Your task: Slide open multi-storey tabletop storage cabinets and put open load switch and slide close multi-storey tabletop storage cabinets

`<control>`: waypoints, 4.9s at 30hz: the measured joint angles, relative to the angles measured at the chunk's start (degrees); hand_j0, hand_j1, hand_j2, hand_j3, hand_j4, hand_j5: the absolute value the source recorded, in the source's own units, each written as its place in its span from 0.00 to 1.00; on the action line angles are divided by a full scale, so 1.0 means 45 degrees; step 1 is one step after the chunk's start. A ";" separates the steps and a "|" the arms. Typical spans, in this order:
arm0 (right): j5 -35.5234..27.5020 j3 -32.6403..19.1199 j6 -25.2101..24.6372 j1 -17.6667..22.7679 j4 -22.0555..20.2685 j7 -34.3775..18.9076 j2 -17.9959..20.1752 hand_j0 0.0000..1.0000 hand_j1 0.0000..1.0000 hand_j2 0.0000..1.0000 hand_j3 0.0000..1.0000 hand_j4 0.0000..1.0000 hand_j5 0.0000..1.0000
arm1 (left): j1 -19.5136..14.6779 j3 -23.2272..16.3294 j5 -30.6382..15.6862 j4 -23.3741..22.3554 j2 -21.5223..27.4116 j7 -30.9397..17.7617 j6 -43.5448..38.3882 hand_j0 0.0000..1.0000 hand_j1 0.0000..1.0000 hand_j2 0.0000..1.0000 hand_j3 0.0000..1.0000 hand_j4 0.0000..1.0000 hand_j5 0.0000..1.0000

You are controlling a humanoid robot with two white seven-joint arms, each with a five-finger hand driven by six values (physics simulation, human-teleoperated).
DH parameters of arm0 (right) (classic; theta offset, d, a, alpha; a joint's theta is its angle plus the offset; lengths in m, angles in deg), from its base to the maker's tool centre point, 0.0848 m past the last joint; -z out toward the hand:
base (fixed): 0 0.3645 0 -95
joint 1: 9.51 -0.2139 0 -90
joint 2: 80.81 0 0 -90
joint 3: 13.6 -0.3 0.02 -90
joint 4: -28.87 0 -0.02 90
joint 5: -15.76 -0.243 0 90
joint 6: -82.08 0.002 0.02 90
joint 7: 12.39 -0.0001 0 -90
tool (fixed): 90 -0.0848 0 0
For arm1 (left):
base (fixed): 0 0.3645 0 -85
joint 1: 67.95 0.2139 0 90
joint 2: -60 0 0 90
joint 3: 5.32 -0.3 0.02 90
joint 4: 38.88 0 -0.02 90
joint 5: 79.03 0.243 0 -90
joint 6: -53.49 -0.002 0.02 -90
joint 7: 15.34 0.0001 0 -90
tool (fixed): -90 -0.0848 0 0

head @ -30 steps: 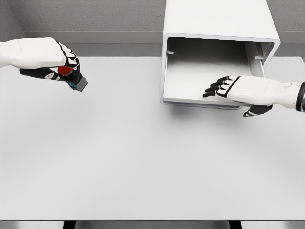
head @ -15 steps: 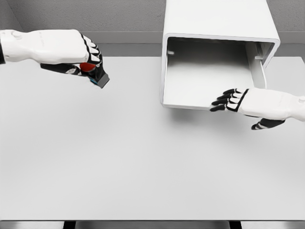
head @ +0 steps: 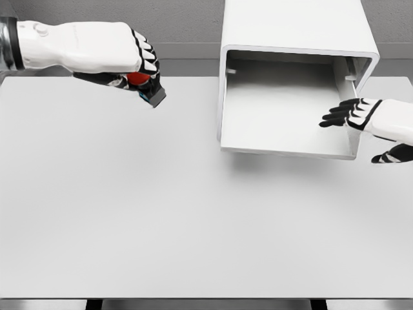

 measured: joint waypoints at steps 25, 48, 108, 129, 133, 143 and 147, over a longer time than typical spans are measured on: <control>-0.1478 -0.8817 -0.0004 1.0802 0.0004 0.0002 -0.0253 0.58 0.58 0.58 0.58 0.58 0.58 | -0.2226 -0.1786 0.2894 -0.1951 -0.7412 -0.1216 0.0009 0.49 0.49 0.49 0.49 0.49 0.49; -0.0174 -0.3154 -0.0011 0.5841 -0.0039 0.0005 0.0468 0.63 0.63 0.63 0.63 0.63 0.63 | -0.2382 -0.2228 0.4488 -0.3119 -0.8295 -0.1219 -0.0002 0.96 0.96 0.96 0.96 0.96 0.96; -0.0223 -0.1063 -0.0004 0.3692 0.0671 0.0004 0.0152 0.72 0.72 0.72 0.72 0.72 0.72 | 0.0723 -0.0047 -0.0231 0.0788 0.1219 0.0172 -0.0002 1.00 1.00 1.00 1.00 1.00 1.00; -0.0222 0.1721 -0.0005 0.0333 -0.0005 -0.0002 0.0066 0.72 0.72 0.72 0.72 0.72 0.72 | 0.0723 -0.0060 -0.0130 0.0755 0.1175 0.0171 -0.0003 1.00 1.00 1.00 1.00 1.00 1.00; -0.0249 0.1816 -0.0006 0.0157 0.0109 0.0002 -0.0045 0.72 0.72 0.72 0.72 0.72 0.72 | 0.0743 -0.0060 -0.0028 0.0750 0.1092 0.0171 -0.0002 1.00 1.00 1.00 1.00 1.00 1.00; -0.0199 0.2642 -0.0007 -0.1190 0.1051 0.0001 -0.0495 0.72 0.72 0.72 0.72 0.72 0.72 | 0.0821 -0.0250 0.0215 0.0745 0.0965 0.0173 -0.0006 1.00 1.00 1.00 1.00 1.00 1.00; -0.0177 0.3166 -0.0011 -0.1952 0.1221 0.0003 -0.0718 0.72 0.72 0.72 0.72 0.72 0.72 | 0.0821 -0.0628 0.0260 0.0733 0.0797 0.0170 -0.0003 1.00 1.00 1.00 1.00 1.00 1.00</control>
